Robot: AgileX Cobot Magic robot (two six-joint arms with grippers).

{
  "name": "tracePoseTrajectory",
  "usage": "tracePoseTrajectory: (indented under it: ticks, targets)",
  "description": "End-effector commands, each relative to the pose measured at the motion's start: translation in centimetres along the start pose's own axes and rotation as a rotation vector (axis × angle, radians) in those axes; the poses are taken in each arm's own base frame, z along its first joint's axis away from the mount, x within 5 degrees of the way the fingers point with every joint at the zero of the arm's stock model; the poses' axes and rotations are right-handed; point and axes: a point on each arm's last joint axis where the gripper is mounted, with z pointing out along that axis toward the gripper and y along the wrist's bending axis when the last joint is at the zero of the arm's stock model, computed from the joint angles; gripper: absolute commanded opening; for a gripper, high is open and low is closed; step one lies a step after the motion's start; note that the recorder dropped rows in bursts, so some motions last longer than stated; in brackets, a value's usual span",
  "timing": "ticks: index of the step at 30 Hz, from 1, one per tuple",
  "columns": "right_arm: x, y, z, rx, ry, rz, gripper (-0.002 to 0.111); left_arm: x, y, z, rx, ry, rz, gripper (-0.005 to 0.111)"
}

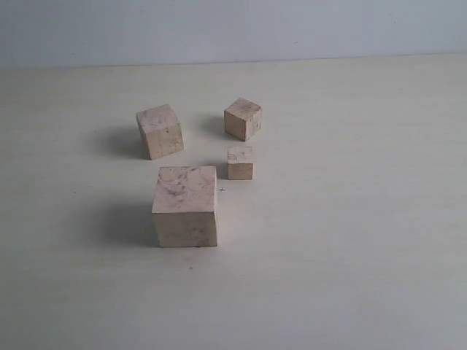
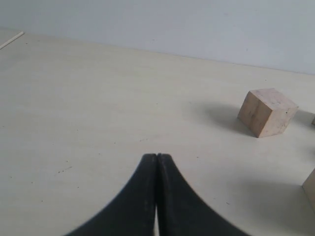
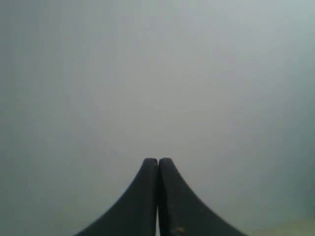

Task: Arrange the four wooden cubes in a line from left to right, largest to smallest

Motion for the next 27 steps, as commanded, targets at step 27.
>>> tracePoseTrajectory:
  ticks: [27]
  targets:
    - [22.9,9.1,17.2,-0.406,1.279,0.053,0.000,0.0,0.0,0.0,0.007,-0.005,-0.003,0.000]
